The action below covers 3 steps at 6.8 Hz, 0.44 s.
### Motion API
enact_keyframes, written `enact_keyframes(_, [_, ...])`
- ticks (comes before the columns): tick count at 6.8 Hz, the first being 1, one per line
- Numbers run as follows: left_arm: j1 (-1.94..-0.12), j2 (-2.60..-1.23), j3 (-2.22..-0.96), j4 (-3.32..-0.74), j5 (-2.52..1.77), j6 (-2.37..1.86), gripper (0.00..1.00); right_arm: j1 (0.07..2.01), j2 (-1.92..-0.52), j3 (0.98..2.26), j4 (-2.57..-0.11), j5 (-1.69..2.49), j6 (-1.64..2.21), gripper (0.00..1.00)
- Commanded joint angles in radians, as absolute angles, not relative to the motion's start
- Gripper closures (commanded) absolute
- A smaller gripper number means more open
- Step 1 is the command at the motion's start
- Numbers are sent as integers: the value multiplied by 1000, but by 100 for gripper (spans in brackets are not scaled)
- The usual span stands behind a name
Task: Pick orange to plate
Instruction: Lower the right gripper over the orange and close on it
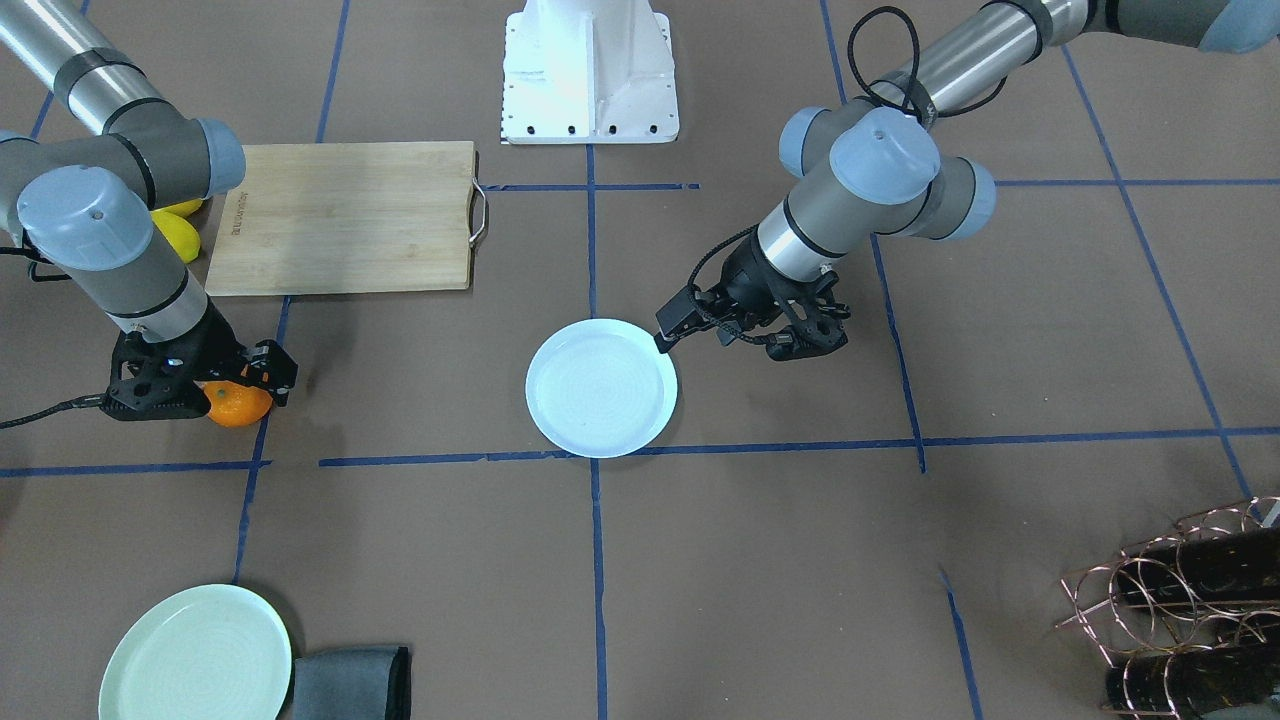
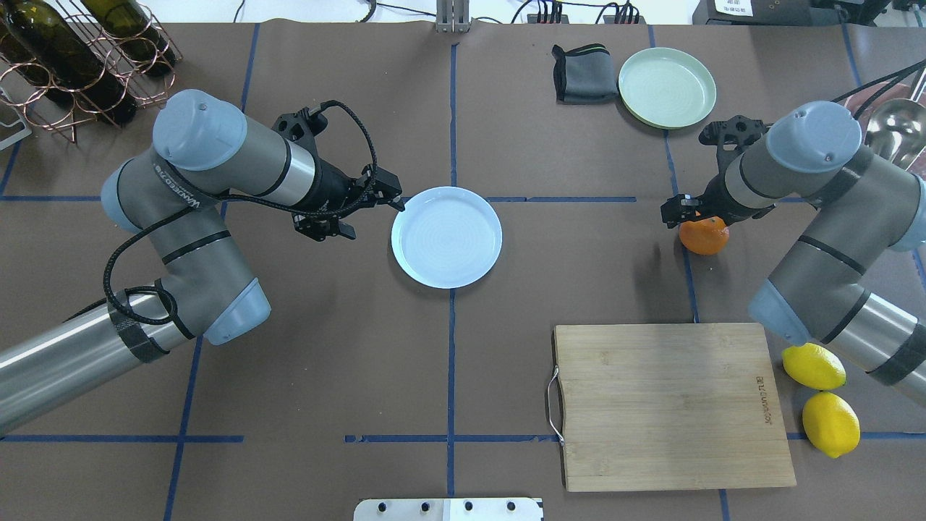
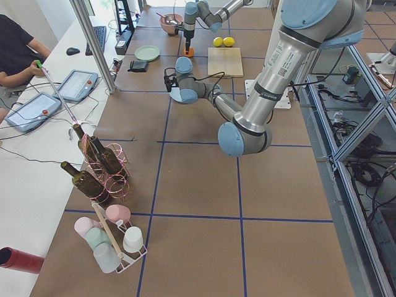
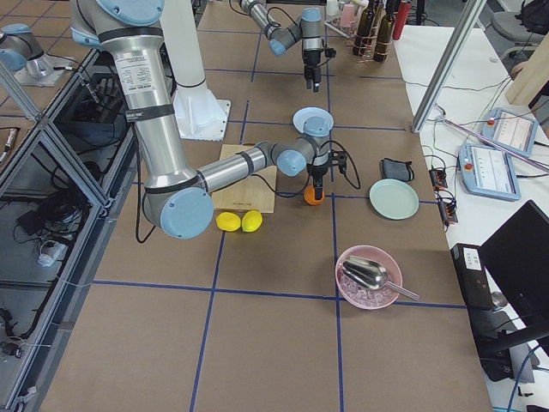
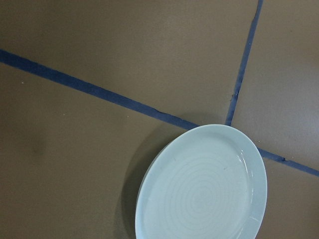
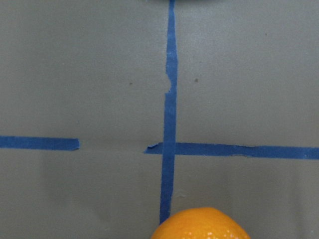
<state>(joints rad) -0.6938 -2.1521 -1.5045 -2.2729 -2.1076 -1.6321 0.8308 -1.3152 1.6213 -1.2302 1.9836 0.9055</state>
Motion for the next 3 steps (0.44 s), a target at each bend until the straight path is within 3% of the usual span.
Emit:
enact_keyframes(1, [-693, -2149, -1511, -2273, -2108, -1632, 0, 831, -1316, 1620, -1230, 1986, 891, 0])
enact_keyframes(3, [-693, -2149, -1511, -2273, -2108, -1632, 0, 856, -1318, 1628, -1232, 2002, 884, 0])
